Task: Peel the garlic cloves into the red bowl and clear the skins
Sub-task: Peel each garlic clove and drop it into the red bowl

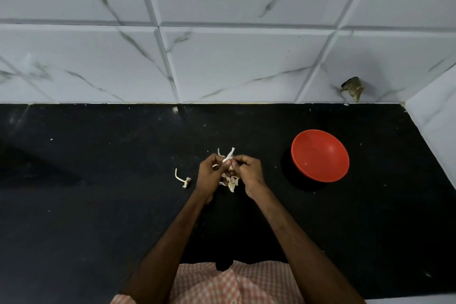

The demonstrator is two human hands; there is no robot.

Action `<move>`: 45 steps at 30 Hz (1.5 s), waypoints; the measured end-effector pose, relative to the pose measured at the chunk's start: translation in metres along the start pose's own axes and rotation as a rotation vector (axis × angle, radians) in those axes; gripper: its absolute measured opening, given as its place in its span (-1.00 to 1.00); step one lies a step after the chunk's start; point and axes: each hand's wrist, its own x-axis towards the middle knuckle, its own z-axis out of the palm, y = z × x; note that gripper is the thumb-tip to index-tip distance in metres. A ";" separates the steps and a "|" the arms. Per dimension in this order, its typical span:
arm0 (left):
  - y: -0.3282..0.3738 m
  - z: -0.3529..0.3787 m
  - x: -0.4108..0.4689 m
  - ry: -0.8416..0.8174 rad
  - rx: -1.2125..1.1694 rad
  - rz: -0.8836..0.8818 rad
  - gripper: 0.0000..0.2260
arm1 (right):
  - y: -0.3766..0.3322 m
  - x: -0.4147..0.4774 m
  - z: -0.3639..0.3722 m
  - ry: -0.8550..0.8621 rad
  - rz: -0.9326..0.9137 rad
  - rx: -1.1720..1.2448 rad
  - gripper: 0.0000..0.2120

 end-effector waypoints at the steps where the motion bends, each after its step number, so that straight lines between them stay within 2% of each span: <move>1: 0.000 0.000 0.001 0.005 0.004 -0.010 -0.90 | 0.000 0.001 0.000 0.003 0.015 0.024 -0.79; 9: -0.002 -0.007 0.014 0.088 0.481 0.093 -0.88 | 0.014 0.015 -0.014 0.106 0.026 -0.027 -0.82; 12: -0.001 -0.006 0.017 0.055 0.741 0.090 -0.91 | 0.018 0.019 -0.018 0.125 0.047 -0.052 -0.84; 14: 0.000 -0.004 0.021 0.013 0.889 0.082 -0.86 | 0.018 0.020 -0.019 0.119 0.083 -0.020 -0.85; 17: 0.003 0.003 0.025 -0.023 0.985 0.067 -0.82 | 0.014 0.020 -0.017 0.074 0.107 0.088 -0.86; 22: 0.004 0.006 0.027 -0.028 0.950 0.042 -0.79 | 0.017 0.021 -0.014 -0.046 -0.041 -0.065 -0.86; 26: 0.005 0.005 0.029 -0.068 0.898 0.011 -0.83 | 0.022 0.026 -0.016 0.093 -0.154 -0.235 -0.93; 32: 0.010 0.008 0.026 -0.062 0.938 0.018 -0.85 | 0.020 0.032 -0.014 0.208 -0.162 -0.289 -0.93; 35: 0.015 0.012 0.026 -0.063 0.980 0.072 -0.86 | 0.017 0.036 -0.012 0.216 -0.069 -0.206 -0.88; 38: 0.016 0.010 0.028 -0.053 0.780 0.071 -0.95 | 0.011 0.038 -0.013 0.140 0.038 -0.050 -0.79; 42: 0.014 0.005 0.025 0.003 0.525 0.037 -0.92 | 0.010 0.034 -0.017 0.037 0.018 -0.032 -0.79; 45: 0.015 0.006 0.022 0.018 0.346 0.037 -0.90 | 0.011 0.032 -0.017 0.034 -0.024 -0.073 -0.80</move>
